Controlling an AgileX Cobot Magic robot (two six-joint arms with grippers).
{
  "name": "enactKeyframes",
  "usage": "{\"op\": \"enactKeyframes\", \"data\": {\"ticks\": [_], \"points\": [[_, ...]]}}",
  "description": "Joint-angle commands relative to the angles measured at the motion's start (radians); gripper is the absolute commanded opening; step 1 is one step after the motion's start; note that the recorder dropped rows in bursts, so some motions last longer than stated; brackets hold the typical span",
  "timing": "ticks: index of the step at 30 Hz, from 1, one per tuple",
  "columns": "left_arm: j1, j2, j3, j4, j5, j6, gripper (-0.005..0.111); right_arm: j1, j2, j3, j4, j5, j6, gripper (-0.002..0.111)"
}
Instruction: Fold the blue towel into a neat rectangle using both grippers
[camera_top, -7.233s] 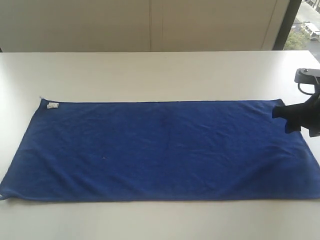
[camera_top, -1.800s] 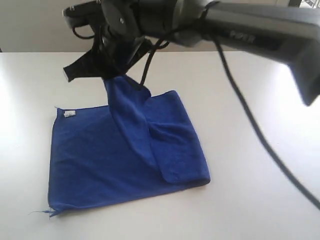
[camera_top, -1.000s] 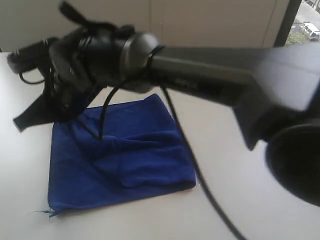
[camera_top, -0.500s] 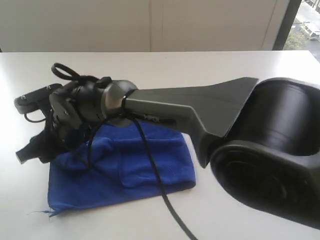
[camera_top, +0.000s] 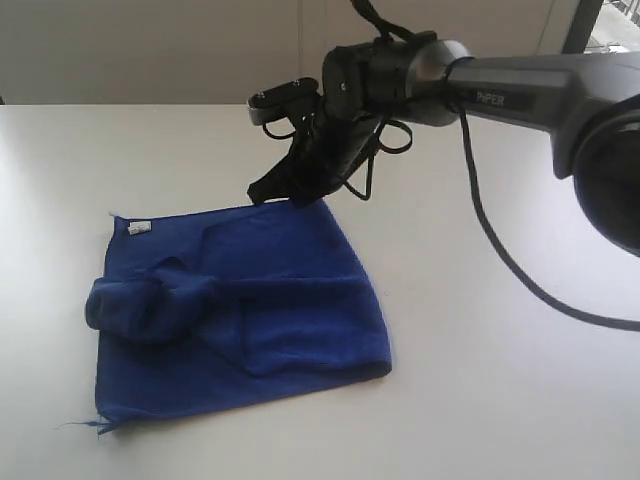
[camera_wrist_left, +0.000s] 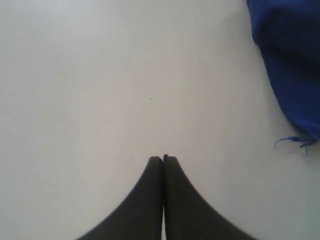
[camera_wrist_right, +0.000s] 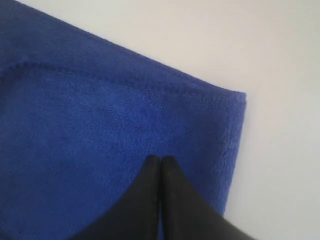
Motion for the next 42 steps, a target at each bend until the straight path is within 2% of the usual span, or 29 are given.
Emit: {"op": "enactKeyframes", "data": {"ticks": [1, 9, 13, 20, 28, 33, 37, 42], "points": [[0.0, -0.005, 0.008, -0.002, 0.005, -0.001, 0.0, -0.034, 0.044, 0.008, 0.092, -0.069, -0.115, 0.0], [0.0, -0.005, 0.008, -0.002, 0.005, -0.001, 0.0, -0.113, 0.124, 0.008, 0.089, -0.08, -0.128, 0.0], [0.0, -0.005, 0.008, -0.002, 0.005, -0.001, 0.0, -0.16, 0.122, 0.008, 0.058, -0.048, -0.053, 0.0], [0.0, -0.005, 0.008, -0.002, 0.005, -0.001, 0.0, -0.242, 0.112, 0.008, -0.09, 0.089, 0.126, 0.0], [0.0, -0.005, 0.008, -0.002, 0.005, -0.001, 0.0, -0.272, 0.056, 0.044, -0.121, 0.237, 0.169, 0.0], [0.0, -0.005, 0.008, -0.002, 0.005, -0.001, 0.0, -0.272, -0.034, 0.172, -0.144, 0.215, 0.239, 0.0], [0.0, -0.005, 0.008, -0.002, 0.005, -0.001, 0.0, -0.267, -0.127, 0.343, -0.138, 0.169, 0.241, 0.0], [0.0, -0.005, 0.008, -0.002, 0.005, -0.001, 0.0, -0.217, -0.286, 0.545, -0.121, 0.018, 0.251, 0.0]]}}
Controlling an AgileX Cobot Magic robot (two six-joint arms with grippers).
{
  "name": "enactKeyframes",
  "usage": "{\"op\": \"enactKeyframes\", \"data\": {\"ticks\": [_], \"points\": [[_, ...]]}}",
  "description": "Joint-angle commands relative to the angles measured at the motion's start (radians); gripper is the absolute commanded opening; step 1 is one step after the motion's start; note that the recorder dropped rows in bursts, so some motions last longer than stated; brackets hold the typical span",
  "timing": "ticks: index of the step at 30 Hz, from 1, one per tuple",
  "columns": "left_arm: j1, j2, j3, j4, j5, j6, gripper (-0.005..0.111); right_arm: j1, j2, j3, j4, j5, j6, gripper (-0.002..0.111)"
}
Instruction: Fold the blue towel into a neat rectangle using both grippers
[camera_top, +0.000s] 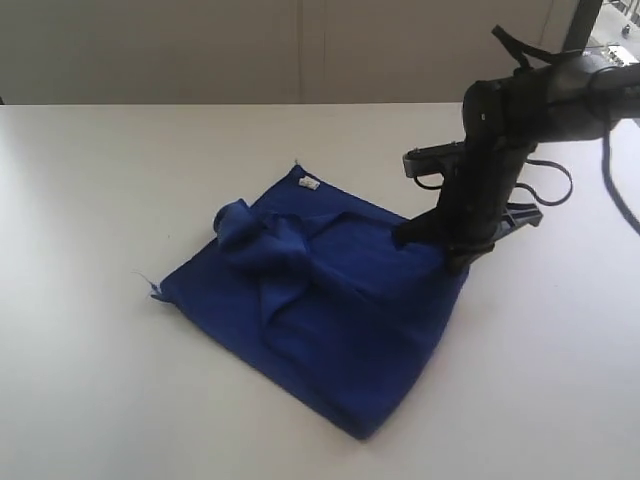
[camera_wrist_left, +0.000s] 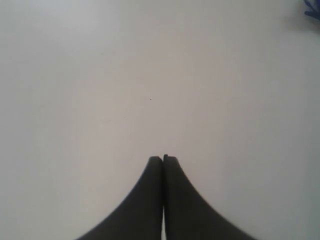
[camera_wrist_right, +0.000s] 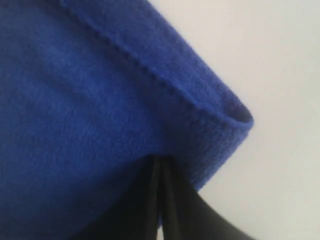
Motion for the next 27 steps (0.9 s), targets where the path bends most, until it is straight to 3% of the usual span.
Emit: {"op": "enactKeyframes", "data": {"ticks": [1, 9, 17, 27], "points": [[0.0, -0.005, 0.008, -0.002, 0.005, -0.001, 0.0, 0.047, -0.157, 0.148, 0.022, -0.123, 0.012, 0.0], [0.0, -0.005, 0.008, -0.002, 0.005, -0.001, 0.0, 0.145, -0.272, 0.136, 0.065, -0.291, -0.226, 0.0], [0.0, -0.005, 0.008, -0.002, 0.005, -0.001, 0.0, 0.15, -0.045, -0.021, 0.087, -0.276, -0.37, 0.0], [0.0, -0.005, 0.008, -0.002, 0.005, -0.001, 0.0, 0.143, 0.135, -0.19, 0.082, -0.22, -0.327, 0.0]]}}
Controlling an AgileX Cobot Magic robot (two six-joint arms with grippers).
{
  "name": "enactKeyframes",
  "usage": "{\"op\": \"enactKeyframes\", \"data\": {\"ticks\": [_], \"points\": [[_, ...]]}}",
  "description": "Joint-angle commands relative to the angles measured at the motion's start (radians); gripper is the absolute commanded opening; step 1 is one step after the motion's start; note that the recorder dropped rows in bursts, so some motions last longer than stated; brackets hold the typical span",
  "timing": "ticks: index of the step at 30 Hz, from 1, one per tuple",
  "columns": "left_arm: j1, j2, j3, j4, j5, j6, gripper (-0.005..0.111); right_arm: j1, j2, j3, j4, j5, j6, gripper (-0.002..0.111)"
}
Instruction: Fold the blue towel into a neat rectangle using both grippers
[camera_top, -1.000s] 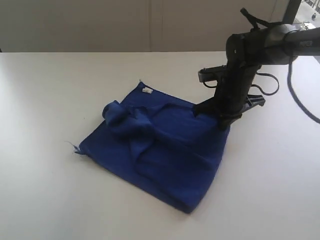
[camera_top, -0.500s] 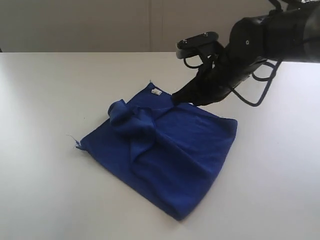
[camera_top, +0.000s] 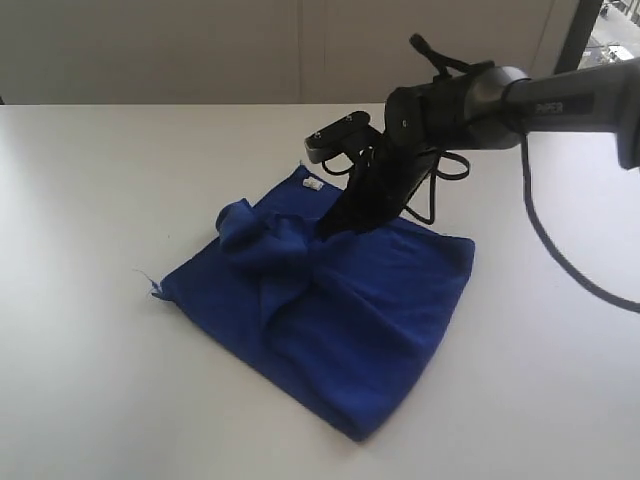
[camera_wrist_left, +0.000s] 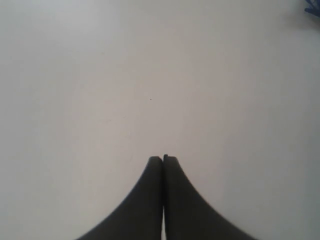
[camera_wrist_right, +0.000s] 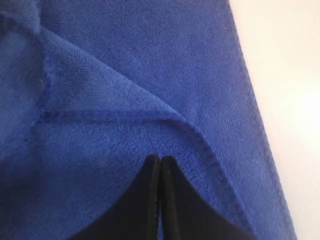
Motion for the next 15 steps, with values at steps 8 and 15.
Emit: {"op": "enactKeyframes", "data": {"ticks": [8, 15], "points": [[0.0, -0.005, 0.008, -0.002, 0.005, -0.001, 0.0, -0.07, 0.06, -0.04, -0.177, 0.059, 0.357, 0.0], [0.0, -0.005, 0.008, -0.002, 0.005, -0.001, 0.0, -0.13, 0.056, -0.022, -0.189, 0.212, 0.497, 0.0]]}}
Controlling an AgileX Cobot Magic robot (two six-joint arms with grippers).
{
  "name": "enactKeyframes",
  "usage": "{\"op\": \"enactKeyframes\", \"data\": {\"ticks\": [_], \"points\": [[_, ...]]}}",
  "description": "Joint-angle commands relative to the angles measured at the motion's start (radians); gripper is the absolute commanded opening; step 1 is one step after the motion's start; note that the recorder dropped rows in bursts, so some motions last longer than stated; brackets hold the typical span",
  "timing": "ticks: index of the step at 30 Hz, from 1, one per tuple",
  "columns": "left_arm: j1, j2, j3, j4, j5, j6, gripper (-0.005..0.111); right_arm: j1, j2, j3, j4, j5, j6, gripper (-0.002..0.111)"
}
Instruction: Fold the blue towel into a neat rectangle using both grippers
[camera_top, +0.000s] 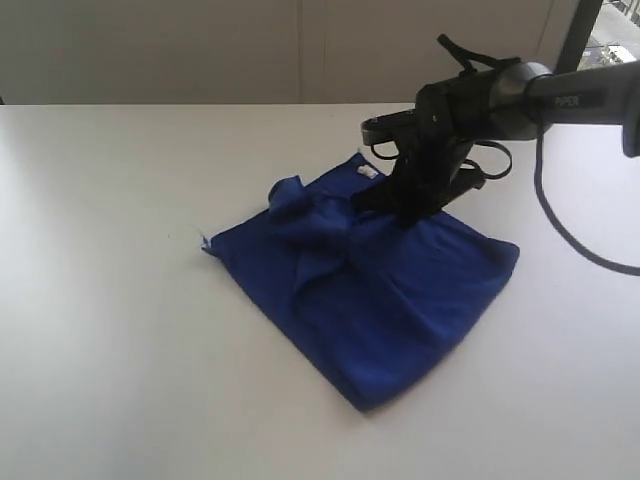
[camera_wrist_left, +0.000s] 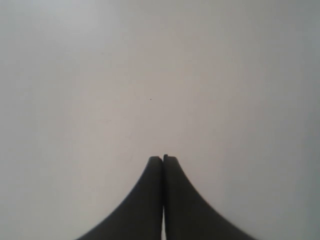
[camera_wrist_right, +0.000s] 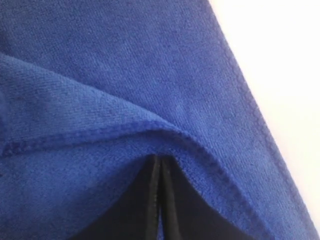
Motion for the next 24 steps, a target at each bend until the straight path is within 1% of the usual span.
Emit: {"op": "enactKeyframes", "data": {"ticks": [1, 3, 6, 11, 13, 15, 17, 21, 24], "points": [[0.0, -0.005, 0.008, -0.002, 0.005, -0.001, 0.0, -0.031, 0.003, 0.034, -0.028, 0.127, 0.102, 0.0], [0.0, -0.005, 0.008, -0.002, 0.005, -0.001, 0.0, -0.031, -0.017, 0.072, -0.028, 0.12, 0.17, 0.0], [0.0, -0.005, 0.008, -0.002, 0.005, -0.001, 0.0, -0.029, -0.066, 0.146, -0.016, 0.058, 0.262, 0.0], [0.0, -0.005, 0.008, -0.002, 0.005, -0.001, 0.0, -0.029, -0.159, 0.286, 0.006, 0.0, 0.344, 0.0], [0.0, -0.005, 0.008, -0.002, 0.005, -0.001, 0.0, -0.029, -0.192, 0.348, 0.064, -0.04, 0.347, 0.0], [0.0, -0.005, 0.008, -0.002, 0.005, -0.001, 0.0, -0.016, -0.228, 0.415, 0.132, -0.122, 0.347, 0.0], [0.0, -0.005, 0.008, -0.002, 0.005, -0.001, 0.0, 0.009, -0.261, 0.454, 0.145, -0.174, 0.347, 0.0], [0.0, -0.005, 0.008, -0.002, 0.005, -0.001, 0.0, 0.06, -0.321, 0.452, 0.135, -0.224, 0.307, 0.0], [0.0, -0.005, 0.008, -0.002, 0.005, -0.001, 0.0, 0.072, -0.375, 0.435, 0.135, -0.233, 0.279, 0.0]]}}
